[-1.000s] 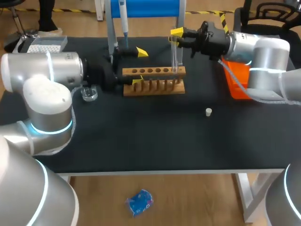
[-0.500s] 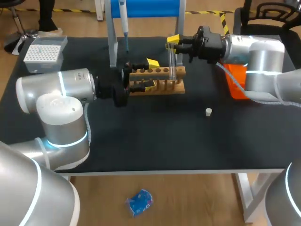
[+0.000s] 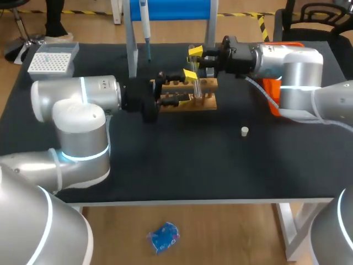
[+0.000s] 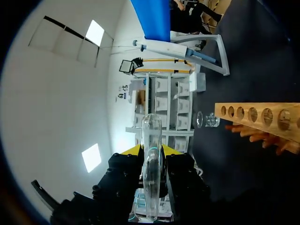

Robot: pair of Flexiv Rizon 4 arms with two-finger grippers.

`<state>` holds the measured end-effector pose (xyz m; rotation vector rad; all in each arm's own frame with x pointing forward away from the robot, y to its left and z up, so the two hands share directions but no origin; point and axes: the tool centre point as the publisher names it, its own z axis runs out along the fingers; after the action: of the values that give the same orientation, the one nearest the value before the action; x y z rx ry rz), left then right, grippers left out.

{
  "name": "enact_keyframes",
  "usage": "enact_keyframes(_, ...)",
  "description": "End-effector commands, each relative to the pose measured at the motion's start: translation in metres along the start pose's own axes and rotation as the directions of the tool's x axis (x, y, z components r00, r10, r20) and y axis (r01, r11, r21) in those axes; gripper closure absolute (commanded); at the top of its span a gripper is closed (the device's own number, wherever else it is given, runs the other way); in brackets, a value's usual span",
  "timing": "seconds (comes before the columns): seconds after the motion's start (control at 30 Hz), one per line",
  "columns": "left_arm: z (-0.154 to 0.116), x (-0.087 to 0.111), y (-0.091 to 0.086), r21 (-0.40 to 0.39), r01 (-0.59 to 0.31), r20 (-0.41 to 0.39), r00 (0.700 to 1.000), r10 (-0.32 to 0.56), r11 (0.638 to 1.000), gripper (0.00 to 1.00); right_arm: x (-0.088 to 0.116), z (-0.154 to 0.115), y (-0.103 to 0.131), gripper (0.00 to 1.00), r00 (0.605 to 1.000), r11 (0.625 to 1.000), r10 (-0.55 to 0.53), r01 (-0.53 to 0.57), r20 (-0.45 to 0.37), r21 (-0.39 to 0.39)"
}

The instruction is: Invert the test tube, pick up the pipette, mount the tip to pipette, aspirate from beaker and dispense into the tube, eject the tip, return the pipette, and cap with the stopper.

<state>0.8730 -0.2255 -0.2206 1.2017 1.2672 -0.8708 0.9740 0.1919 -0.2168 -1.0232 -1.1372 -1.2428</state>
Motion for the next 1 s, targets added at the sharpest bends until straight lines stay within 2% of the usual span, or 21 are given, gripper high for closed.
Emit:
enact_keyframes(0.03,0.01,0.0,0.005,0.012,0.0,0.003,1.0,0.0,1.0,0.0,-0.006,0.003,0.007,1.0,1.0,1.0,0.001,-0.001,0.0,0.018)
enact_keyframes(0.2,0.015,0.002,0.006,0.012,0.013,0.011,1.0,-0.013,1.0,0.0,-0.008,0.007,0.008,1.0,1.0,0.999,-0.002,0.002,0.011,0.034)
enact_keyframes(0.33,0.015,0.005,0.008,0.007,0.023,0.013,1.0,-0.023,1.0,0.29,-0.009,0.008,0.009,1.0,1.0,0.999,-0.001,0.0,0.018,0.043)
enact_keyframes(0.53,0.015,0.007,0.01,0.01,0.033,0.013,0.999,-0.034,0.999,0.49,-0.009,0.01,0.008,1.0,1.0,0.998,-0.006,0.004,0.027,0.064)
enact_keyframes(0.6,0.015,0.008,0.011,0.011,0.04,0.015,0.999,-0.04,0.999,0.5,-0.009,0.012,0.008,1.0,0.999,0.997,-0.008,0.005,0.031,0.071)
enact_keyframes(0.63,0.016,0.008,0.011,0.012,0.041,0.015,0.999,-0.042,0.999,0.46,-0.009,0.012,0.008,1.0,0.999,0.997,-0.007,0.005,0.032,0.073)
enact_keyframes(0.7,0.016,0.009,0.011,0.015,0.045,0.017,0.999,-0.045,0.999,0.45,-0.009,0.013,0.008,1.0,0.999,0.997,-0.007,0.004,0.032,0.077)
enact_keyframes(0.73,0.017,0.009,0.011,0.016,0.046,0.018,0.999,-0.047,0.999,0.49,-0.008,0.014,0.008,1.0,0.999,0.997,-0.006,0.003,0.032,0.079)
enact_keyframes(0.9,0.017,0.01,0.012,0.016,0.053,0.023,0.998,-0.054,0.998,0.52,-0.009,0.015,0.008,1.0,0.999,0.996,-0.003,0.0,0.035,0.085)
enact_keyframes(1.0,0.017,0.01,0.012,0.013,0.057,0.026,0.998,-0.057,0.998,0.58,-0.009,0.016,0.008,1.0,0.999,0.996,-0.002,-0.001,0.035,0.088)
